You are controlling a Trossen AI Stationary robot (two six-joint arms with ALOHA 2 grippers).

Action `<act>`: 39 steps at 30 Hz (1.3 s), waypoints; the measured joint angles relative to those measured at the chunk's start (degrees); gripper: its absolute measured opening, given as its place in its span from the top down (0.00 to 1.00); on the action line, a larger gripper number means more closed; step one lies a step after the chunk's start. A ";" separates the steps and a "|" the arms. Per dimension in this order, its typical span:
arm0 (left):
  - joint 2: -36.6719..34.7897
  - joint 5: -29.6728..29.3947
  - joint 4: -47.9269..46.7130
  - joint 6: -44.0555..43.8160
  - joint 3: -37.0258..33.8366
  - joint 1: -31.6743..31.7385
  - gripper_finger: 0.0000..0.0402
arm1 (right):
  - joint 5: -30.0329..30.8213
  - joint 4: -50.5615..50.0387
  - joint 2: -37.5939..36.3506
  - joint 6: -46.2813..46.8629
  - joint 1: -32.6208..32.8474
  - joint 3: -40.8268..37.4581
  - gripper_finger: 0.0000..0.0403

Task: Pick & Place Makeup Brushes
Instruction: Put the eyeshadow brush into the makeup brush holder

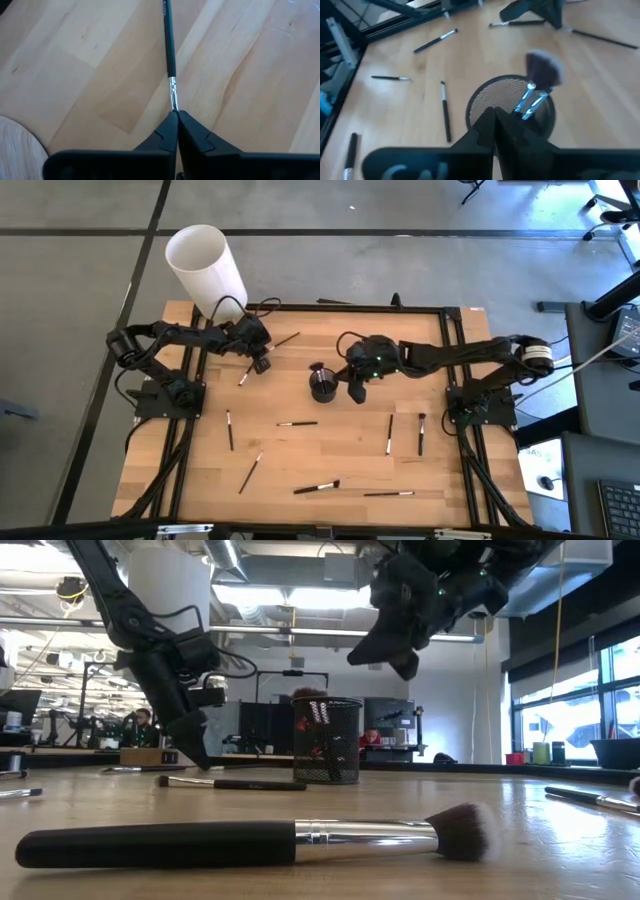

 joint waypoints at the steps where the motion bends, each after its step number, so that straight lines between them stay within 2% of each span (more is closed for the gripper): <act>1: -0.05 -0.07 0.84 0.09 -0.04 -0.04 0.99 | 0.84 -0.11 -0.34 -0.26 0.00 -0.04 0.98; 5: -2.08 -1.87 0.72 2.90 1.00 -1.80 0.99 | 5.59 -0.12 -1.05 -2.17 -0.06 -0.04 0.98; 8: -5.60 -5.37 2.13 8.72 2.38 -5.52 0.99 | 9.65 -0.59 -1.06 -3.42 -0.60 -0.04 0.98; 11: -8.98 -12.89 1.91 17.07 2.53 -10.76 0.99 | 11.44 -1.44 -1.06 -3.65 -1.43 -0.02 0.98; 17: -14.44 -30.47 7.33 34.92 2.66 -21.63 0.99 | 14.62 -3.56 -1.06 -4.60 -1.65 -0.02 0.98; 20: -15.96 -35.11 11.39 46.35 2.71 -25.68 1.00 | 14.78 -3.63 -1.06 -4.74 -1.66 -0.02 0.98; 24: -16.55 -35.25 15.20 62.68 2.73 -29.31 0.99 | 14.79 -4.09 -1.06 -4.96 -1.66 0.00 0.98; 29: -16.11 -33.67 16.96 75.54 2.72 -31.72 0.99 | 16.23 -5.51 -1.06 -5.74 -1.64 0.02 0.98; 33: -16.13 -32.81 17.19 81.85 2.72 -33.92 1.00 | 16.82 -7.63 -1.06 -6.45 -1.66 0.04 0.98; 39: -16.63 -31.35 17.89 83.53 2.75 -37.92 1.00 | 16.90 -8.81 -1.06 -6.40 -1.66 0.04 0.98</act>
